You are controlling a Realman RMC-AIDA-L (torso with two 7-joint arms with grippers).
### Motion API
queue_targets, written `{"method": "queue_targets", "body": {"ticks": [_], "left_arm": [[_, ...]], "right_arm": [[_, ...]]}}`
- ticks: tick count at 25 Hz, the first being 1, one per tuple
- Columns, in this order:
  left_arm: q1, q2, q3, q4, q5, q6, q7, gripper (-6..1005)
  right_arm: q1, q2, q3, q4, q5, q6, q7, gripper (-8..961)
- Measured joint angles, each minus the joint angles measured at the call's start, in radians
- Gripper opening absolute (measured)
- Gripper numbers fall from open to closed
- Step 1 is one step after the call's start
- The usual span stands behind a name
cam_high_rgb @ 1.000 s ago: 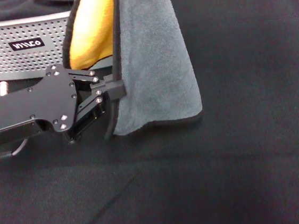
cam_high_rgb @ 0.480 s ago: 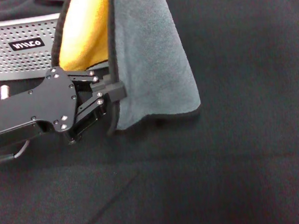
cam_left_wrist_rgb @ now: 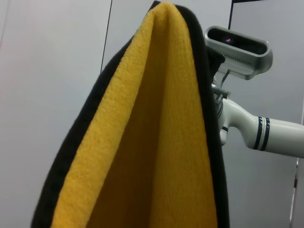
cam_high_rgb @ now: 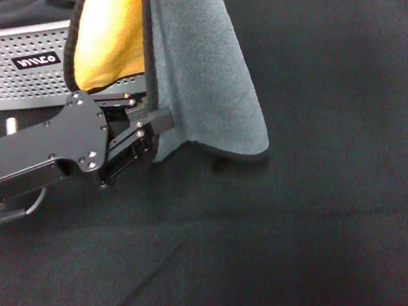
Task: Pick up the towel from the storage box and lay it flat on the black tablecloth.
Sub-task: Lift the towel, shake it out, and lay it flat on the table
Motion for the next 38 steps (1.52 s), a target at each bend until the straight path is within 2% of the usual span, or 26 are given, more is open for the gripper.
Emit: {"method": "queue_targets", "body": {"ticks": [38], "left_arm": [[-0.014, 0.004, 0.000, -0.111, 0.002, -0.026, 0.067, 152]], "right_arm": [[0.014, 0.004, 0.068, -0.020, 0.024, -0.008, 0.000, 5]]}}
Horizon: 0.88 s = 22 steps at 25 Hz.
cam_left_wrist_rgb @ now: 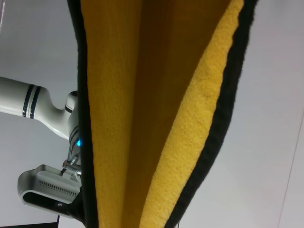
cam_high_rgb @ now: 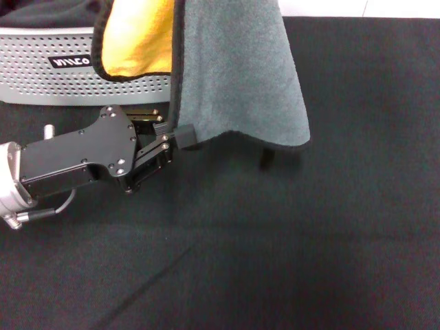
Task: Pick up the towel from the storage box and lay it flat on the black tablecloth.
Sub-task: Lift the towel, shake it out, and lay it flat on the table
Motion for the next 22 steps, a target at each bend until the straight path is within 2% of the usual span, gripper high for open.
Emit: {"method": "queue_targets", "body": {"ticks": [9, 14, 17, 22], "left_arm": [[-0.001, 0.007, 0.001, -0.002, 0.000, 0.004, -0.001, 136], [0.000, 0.023, -0.007, 0.004, -0.012, 0.014, -0.031, 81], [0.000, 0.036, -0.059, 0.016, -0.017, 0.045, -0.066, 19], [-0.002, 0.045, -0.214, 0.091, -0.035, 0.111, -0.152, 19]], "right_arm": [[-0.051, 0.000, 0.000, 0.011, 0.000, -0.002, -0.001, 5], [-0.111, 0.000, 0.002, 0.012, 0.002, -0.008, -0.002, 5], [-0.165, 0.000, 0.002, 0.012, 0.015, -0.016, -0.002, 5], [-0.236, 0.000, 0.036, 0.017, 0.033, -0.043, -0.002, 5]]}}
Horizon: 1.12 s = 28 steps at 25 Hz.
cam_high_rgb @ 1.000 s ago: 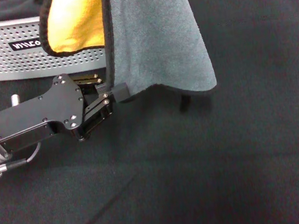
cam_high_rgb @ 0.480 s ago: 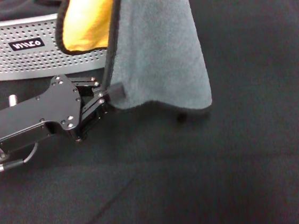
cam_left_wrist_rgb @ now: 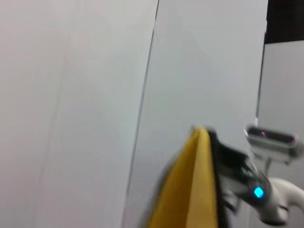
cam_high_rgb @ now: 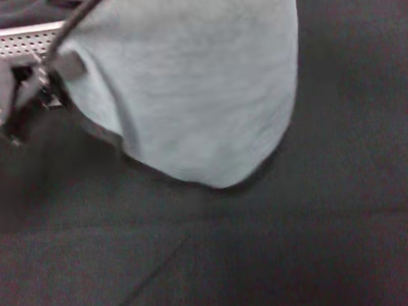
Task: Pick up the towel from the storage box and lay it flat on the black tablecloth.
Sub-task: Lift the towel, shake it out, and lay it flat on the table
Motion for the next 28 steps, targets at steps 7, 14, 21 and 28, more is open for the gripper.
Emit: {"method": "queue_targets", "body": {"ticks": [7, 14, 21, 28], "left_arm": [[-0.049, 0.009, -0.027, 0.078, -0.004, -0.005, -0.050, 20], [-0.144, 0.020, -0.029, 0.082, 0.040, -0.072, -0.053, 20], [-0.191, 0.044, -0.029, 0.080, 0.102, -0.132, -0.046, 21], [-0.168, 0.052, -0.022, 0.074, 0.255, -0.074, -0.050, 22]], "right_arm": [[-0.042, -0.004, 0.033, 0.098, 0.002, -0.027, -0.003, 5], [-0.029, -0.011, 0.079, 0.198, -0.001, -0.052, -0.035, 5], [-0.006, -0.029, 0.076, 0.343, -0.028, -0.065, -0.066, 5], [-0.047, -0.013, 0.070, 0.530, -0.093, -0.141, -0.113, 5]]}}
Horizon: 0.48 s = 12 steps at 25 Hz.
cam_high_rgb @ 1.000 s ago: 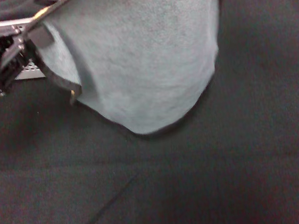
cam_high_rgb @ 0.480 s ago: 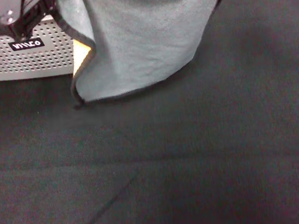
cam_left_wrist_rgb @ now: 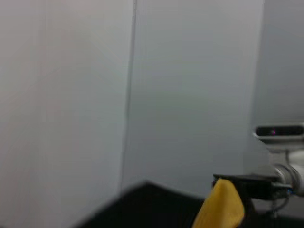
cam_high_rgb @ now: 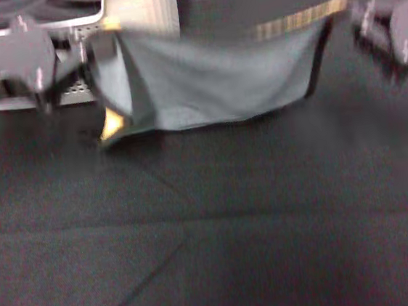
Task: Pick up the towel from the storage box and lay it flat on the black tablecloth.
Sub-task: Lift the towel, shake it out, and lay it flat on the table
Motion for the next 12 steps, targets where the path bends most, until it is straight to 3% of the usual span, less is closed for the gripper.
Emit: {"method": "queue_targets", "body": {"ticks": [7, 12], "left_arm": [[0.050, 0.013, 0.000, 0.000, 0.155, 0.129, 0.006, 22], [0.063, -0.003, 0.018, -0.006, 0.260, 0.141, 0.010, 23]], "right_arm": [[-0.046, 0.018, -0.041, 0.145, -0.105, -0.102, -0.024, 4], [-0.051, 0.016, -0.098, 0.200, -0.114, -0.084, -0.021, 4]]}}
